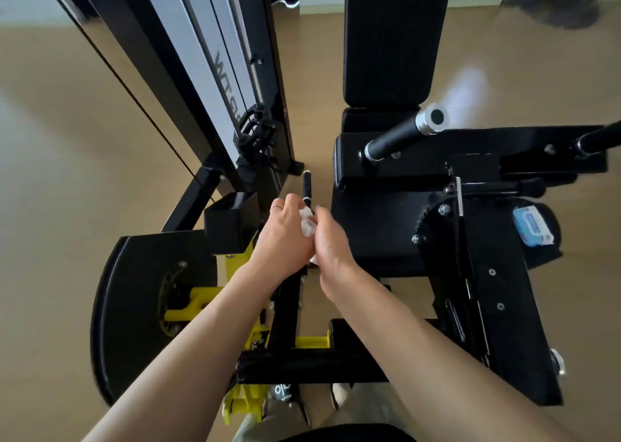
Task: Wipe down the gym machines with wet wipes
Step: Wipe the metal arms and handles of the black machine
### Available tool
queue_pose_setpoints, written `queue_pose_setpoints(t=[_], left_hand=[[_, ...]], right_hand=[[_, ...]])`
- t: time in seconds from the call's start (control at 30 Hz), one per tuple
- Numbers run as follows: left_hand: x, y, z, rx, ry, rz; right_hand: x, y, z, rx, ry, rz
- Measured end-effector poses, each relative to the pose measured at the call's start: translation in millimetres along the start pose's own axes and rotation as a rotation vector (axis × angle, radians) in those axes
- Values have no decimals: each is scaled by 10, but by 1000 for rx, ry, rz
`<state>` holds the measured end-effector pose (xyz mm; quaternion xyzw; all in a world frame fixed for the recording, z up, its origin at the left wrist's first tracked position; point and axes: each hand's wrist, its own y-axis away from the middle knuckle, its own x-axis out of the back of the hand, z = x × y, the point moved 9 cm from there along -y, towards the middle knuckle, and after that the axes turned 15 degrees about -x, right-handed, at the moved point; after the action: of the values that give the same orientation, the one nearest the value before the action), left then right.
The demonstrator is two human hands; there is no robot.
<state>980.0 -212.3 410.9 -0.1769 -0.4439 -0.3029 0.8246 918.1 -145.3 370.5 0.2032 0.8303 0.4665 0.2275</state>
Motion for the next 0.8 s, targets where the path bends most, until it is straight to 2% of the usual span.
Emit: queue_pose_setpoints(t=[0.1,0.2,0.33,0.5,0.67,0.8], left_hand=[[-58,-1,249,-26,-26,-33],[-17,52,550,-50,104,43],[-99,227,1002,-167,249,63],[-152,401,1651,-237,444,87],[-406,478,2408,-330,506,-18],[-806,546,3071,-400,450,-71]], right_hand=[[209,202,-22,59,-36,31],[424,455,-46,156,-30,66],[804,816,26,244,-25,170],[1327,1281,59,349,-53,191],[1961,1651,141,370,-256,167],[2746,1809,276,352,-451,107]])
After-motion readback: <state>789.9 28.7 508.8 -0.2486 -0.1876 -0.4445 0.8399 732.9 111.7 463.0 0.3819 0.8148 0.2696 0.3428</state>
